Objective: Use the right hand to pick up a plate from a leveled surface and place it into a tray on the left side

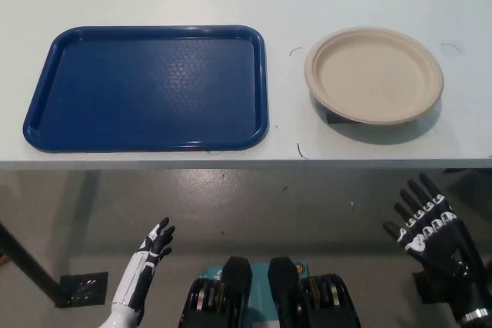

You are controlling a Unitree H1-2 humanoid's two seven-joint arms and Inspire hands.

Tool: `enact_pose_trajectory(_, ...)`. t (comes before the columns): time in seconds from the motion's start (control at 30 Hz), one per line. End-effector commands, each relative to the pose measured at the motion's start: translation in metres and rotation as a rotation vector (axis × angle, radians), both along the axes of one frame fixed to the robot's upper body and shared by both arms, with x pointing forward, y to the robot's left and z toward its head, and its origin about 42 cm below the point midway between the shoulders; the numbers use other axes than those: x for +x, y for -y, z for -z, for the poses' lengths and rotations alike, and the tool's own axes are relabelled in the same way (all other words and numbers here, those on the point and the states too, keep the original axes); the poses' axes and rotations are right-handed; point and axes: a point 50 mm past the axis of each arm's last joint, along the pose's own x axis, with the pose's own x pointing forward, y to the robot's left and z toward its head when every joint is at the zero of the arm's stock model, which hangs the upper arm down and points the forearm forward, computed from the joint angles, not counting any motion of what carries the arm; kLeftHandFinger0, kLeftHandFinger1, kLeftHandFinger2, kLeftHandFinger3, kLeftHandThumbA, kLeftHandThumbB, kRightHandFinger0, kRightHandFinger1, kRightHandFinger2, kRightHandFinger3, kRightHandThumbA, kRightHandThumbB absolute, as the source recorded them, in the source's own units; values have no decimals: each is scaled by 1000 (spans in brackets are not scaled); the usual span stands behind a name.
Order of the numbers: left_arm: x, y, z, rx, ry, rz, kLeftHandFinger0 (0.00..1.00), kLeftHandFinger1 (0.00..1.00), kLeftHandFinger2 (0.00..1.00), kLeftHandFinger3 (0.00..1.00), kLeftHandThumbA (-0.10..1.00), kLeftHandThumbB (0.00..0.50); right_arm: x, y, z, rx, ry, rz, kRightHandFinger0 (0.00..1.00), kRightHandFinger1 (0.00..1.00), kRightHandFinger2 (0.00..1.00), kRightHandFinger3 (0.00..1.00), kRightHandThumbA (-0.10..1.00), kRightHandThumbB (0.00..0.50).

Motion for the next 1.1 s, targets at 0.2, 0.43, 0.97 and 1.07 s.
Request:
enact_pose_trajectory(0.2,12,1,-53,-117,272,72,1000,1000,1000,1000,1000,352,38,-12,-65,606,72,-294,1000,1000,1000,1000,1000,384)
enact_pose_trajectory(0.43,8,1,-54,-133,278,60,1000,1000,1000,1000,1000,351,42,-13,-67,609,49,-302,1000,1000,1000,1000,1000,382)
enact_pose_trajectory(0.97,6,0,-49,-124,262,46,1000,1000,1000,1000,1000,348,53,-18,-71,677,26,-328,1000,1000,1000,1000,1000,345)
enact_pose_trajectory(1.07,5,0,-49,-119,262,54,1000,1000,1000,1000,1000,350,57,-19,-70,694,4,-314,1000,1000,1000,1000,1000,346)
